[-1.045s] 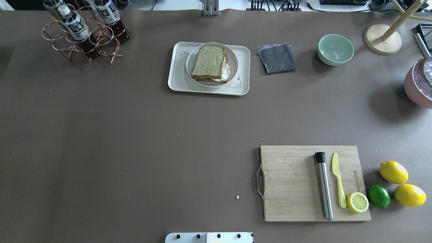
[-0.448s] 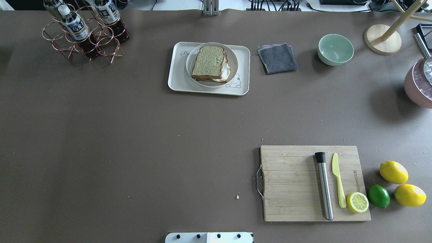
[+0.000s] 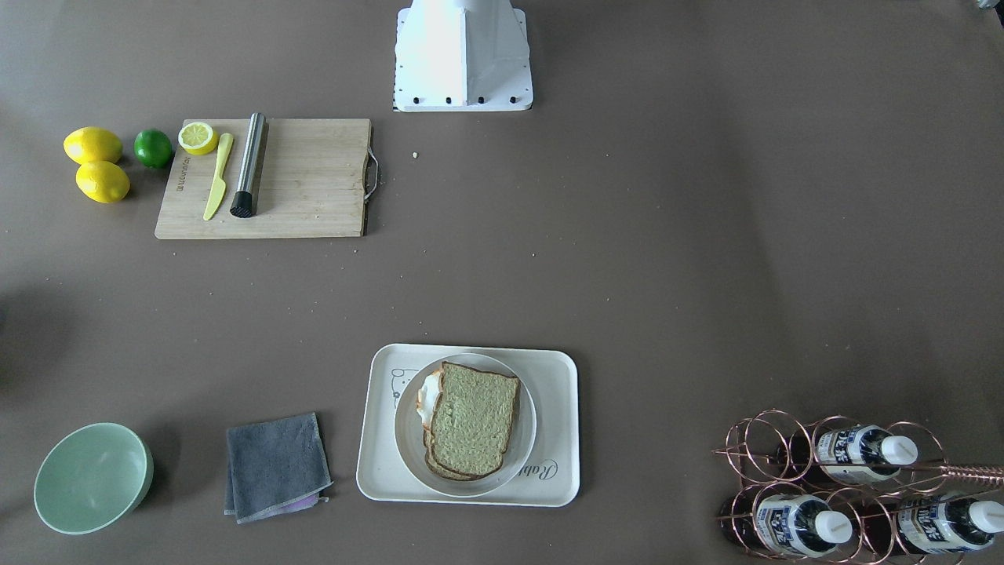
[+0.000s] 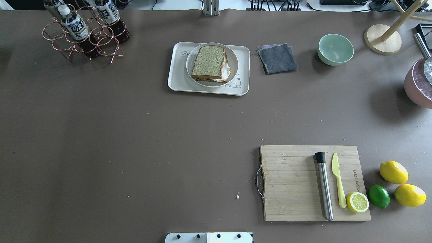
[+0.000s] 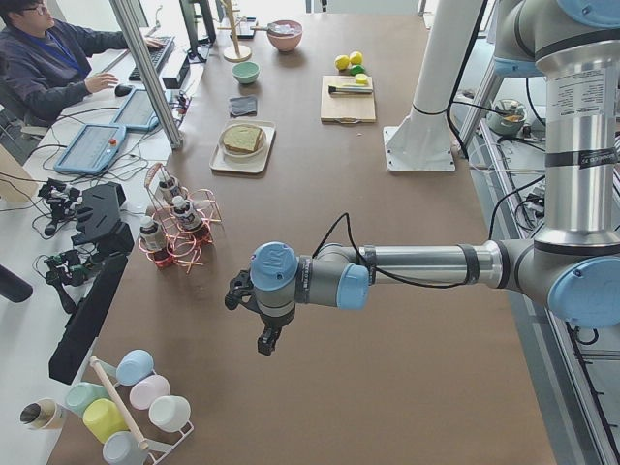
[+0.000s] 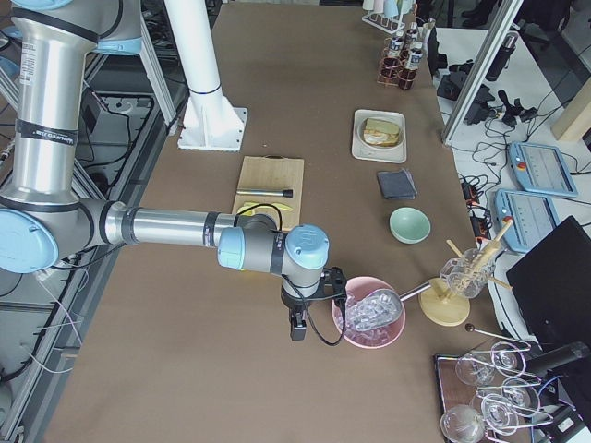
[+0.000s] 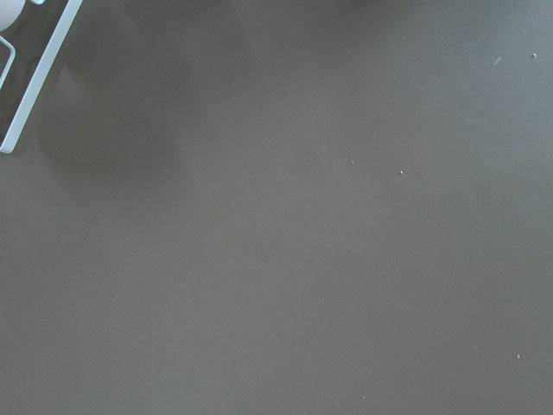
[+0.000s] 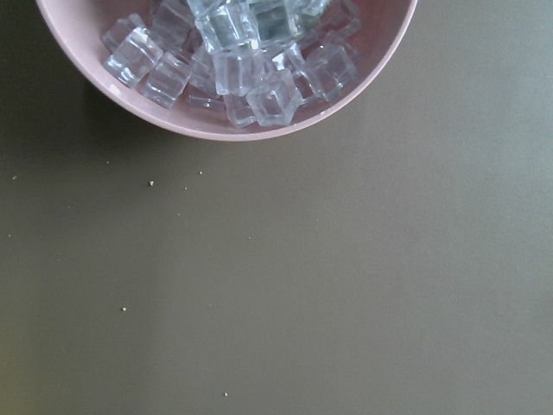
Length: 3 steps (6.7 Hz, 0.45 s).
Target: Make sandwich and place on tray
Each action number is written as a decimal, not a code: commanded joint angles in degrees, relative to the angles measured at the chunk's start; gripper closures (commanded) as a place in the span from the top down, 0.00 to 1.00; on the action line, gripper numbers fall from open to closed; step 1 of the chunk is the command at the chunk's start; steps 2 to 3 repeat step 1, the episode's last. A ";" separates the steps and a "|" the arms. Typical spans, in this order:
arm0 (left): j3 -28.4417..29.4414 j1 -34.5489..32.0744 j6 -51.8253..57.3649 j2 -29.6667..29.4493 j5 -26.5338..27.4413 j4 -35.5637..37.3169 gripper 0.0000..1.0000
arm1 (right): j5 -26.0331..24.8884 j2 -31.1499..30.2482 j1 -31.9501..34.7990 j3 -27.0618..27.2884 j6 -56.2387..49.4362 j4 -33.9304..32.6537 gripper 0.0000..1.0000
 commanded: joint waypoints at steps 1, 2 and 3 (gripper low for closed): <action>-0.06 0.00 -0.02 0.02 -0.03 -0.16 0.98 | 0.00 0.00 -0.06 0.00 0.00 0.00 1.00; -0.06 0.00 -0.02 0.02 -0.03 -0.16 0.98 | 0.00 0.00 -0.06 0.00 0.00 0.00 1.00; -0.06 0.00 -0.02 0.02 -0.03 -0.16 0.98 | 0.00 0.00 -0.06 0.00 0.00 0.00 1.00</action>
